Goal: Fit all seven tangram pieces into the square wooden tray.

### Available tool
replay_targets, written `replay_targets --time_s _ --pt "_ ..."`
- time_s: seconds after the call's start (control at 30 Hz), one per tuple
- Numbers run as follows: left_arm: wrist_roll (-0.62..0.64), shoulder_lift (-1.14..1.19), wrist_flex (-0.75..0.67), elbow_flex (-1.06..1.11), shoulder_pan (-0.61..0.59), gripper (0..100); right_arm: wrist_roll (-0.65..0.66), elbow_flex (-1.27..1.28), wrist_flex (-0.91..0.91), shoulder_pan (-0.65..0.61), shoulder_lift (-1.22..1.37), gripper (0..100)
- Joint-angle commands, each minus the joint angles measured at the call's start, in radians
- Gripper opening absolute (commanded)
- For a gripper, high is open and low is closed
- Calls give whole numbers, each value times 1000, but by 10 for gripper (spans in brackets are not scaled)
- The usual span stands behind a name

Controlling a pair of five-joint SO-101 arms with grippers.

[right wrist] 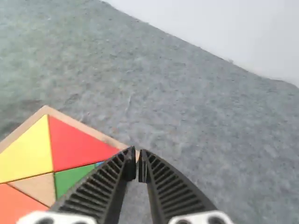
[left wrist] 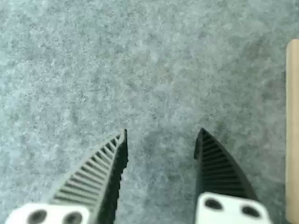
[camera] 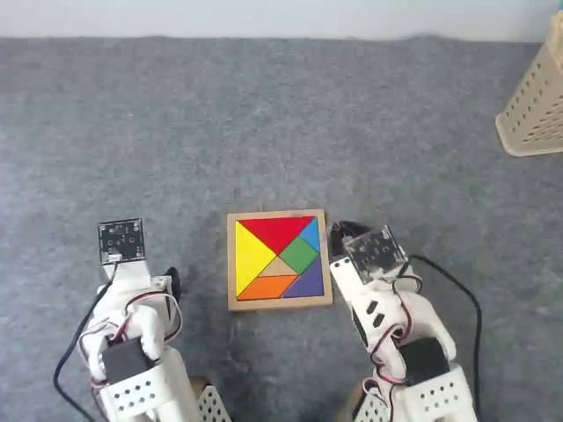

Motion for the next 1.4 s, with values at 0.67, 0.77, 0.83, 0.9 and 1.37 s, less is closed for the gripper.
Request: replay_targets --time_s 0.67,0.77,0.83,0.9,1.37 --pt "9 -12 3 -5 6 225 18 25 585 493 28 9" --pt "9 -12 3 -5 6 225 18 28 599 492 -5 9" --pt "9 -12 3 -5 6 225 18 28 601 492 -18 9" --pt "9 -12 3 -5 6 225 18 28 601 492 -18 9" --pt "9 -12 3 -5 6 225 18 28 602 492 -19 9"
